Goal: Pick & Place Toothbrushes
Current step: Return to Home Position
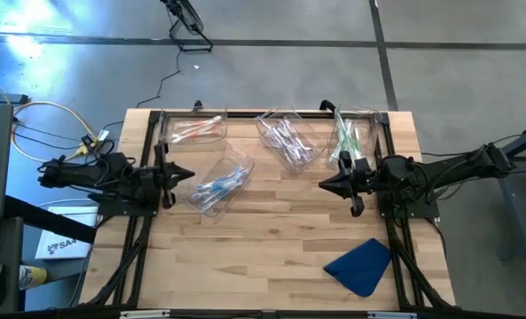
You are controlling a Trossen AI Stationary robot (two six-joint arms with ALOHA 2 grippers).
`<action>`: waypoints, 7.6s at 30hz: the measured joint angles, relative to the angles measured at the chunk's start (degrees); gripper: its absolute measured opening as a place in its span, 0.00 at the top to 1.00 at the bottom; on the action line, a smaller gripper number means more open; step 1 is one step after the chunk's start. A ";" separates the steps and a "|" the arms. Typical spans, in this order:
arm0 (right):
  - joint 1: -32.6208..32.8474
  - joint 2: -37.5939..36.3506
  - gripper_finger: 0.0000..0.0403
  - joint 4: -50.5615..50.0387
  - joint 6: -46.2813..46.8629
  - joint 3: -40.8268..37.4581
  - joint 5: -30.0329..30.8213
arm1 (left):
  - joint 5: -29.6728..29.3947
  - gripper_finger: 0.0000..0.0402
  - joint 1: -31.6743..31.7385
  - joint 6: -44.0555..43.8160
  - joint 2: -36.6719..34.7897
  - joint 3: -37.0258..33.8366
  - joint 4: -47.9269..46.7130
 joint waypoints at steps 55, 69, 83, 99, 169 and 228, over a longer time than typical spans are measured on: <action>0.00 -41.08 0.99 -30.03 -11.50 -0.11 4.85 | -3.06 1.00 -0.02 -5.44 -5.20 -13.40 -0.59; -0.02 -40.57 0.99 -22.41 -9.97 -12.46 3.64 | -3.10 1.00 -0.02 -6.18 -5.20 -13.37 -0.57; 0.00 -40.57 0.99 -10.47 -8.26 -24.96 2.54 | -3.10 1.00 0.00 -10.12 -5.17 -13.35 -2.42; 0.00 -40.57 0.99 -12.04 -10.21 -25.03 -1.79 | -3.10 1.00 -0.01 -9.43 -5.17 -13.34 -2.73; -0.02 -40.57 0.99 -18.16 -11.95 -25.16 -0.04 | 8.22 1.00 0.00 -4.96 -5.02 -17.57 -2.53; -0.02 -40.57 0.99 -18.21 -11.95 -25.18 -0.03 | 8.25 1.00 -0.02 -4.96 -5.02 -17.57 -2.51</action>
